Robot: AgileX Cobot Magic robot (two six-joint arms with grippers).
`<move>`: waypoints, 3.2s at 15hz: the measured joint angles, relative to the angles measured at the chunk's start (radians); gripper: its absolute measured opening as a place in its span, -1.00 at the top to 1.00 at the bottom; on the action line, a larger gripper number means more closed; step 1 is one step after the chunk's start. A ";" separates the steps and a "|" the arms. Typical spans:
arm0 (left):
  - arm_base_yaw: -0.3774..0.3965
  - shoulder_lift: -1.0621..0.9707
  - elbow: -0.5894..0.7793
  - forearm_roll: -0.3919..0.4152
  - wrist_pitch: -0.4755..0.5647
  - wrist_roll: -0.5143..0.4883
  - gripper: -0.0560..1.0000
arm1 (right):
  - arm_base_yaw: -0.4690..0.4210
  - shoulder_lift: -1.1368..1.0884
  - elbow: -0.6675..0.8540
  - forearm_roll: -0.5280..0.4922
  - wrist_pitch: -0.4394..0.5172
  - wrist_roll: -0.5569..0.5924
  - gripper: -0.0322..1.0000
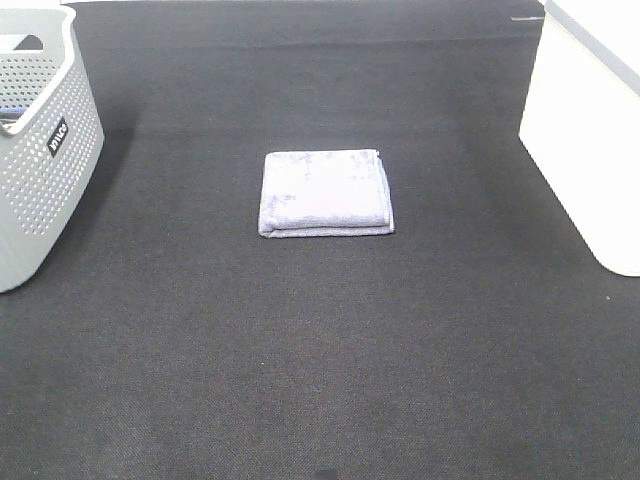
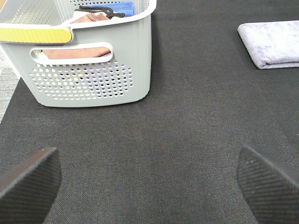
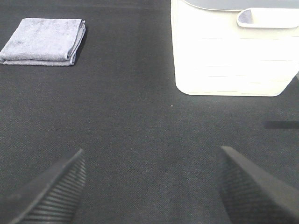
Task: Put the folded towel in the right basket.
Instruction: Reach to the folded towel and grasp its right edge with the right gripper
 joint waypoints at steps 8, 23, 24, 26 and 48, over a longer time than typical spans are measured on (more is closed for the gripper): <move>0.000 0.000 0.000 0.000 0.000 0.000 -0.94 | 0.000 0.000 0.000 0.000 0.000 0.000 -0.48; 0.000 0.000 0.000 0.000 0.000 0.000 -0.94 | 0.000 0.000 0.000 0.000 0.000 0.000 -0.48; 0.000 0.000 0.000 0.000 0.000 0.000 -0.94 | 0.000 0.000 0.000 0.000 0.000 0.000 -0.48; 0.000 0.000 0.000 0.000 0.000 0.000 -0.94 | 0.000 0.000 0.000 0.000 0.000 0.000 -0.48; 0.000 0.000 0.000 0.000 0.000 0.000 -0.94 | 0.000 0.000 0.000 0.000 0.000 0.000 -0.48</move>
